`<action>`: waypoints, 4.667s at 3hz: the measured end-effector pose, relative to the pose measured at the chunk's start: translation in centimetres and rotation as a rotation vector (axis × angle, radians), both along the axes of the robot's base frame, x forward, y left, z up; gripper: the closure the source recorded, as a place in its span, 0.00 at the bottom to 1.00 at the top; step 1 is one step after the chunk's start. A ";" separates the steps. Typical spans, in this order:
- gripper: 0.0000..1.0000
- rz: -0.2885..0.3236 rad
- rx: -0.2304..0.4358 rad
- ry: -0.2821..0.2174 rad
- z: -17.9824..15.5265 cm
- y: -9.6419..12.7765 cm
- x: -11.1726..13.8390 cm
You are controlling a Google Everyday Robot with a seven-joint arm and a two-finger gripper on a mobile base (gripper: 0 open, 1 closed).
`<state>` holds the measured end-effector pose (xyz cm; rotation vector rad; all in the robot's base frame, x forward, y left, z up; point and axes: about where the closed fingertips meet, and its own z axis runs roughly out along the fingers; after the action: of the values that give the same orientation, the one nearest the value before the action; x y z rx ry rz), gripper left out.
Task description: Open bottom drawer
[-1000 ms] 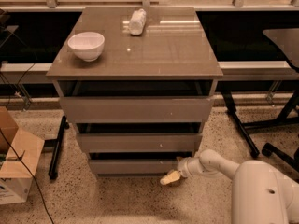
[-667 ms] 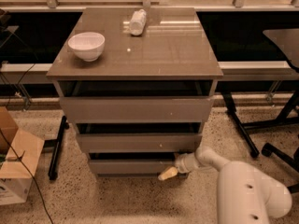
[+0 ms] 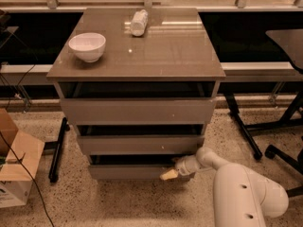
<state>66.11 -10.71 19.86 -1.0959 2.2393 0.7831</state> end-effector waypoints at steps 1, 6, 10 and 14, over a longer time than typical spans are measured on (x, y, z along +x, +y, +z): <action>0.53 0.038 -0.057 0.034 0.5 -0.4 -2.2; 0.10 0.084 -0.063 0.081 0.4 0.0 -3.8; 0.64 0.083 -0.075 0.107 -0.1 -0.9 -5.3; 0.00 0.149 -0.270 0.119 -1.1 -1.6 -5.6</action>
Offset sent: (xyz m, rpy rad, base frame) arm -0.1445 0.0272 -0.0148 -0.0593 0.3193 0.1909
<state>60.51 -12.31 18.78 -1.3883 2.4374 0.6302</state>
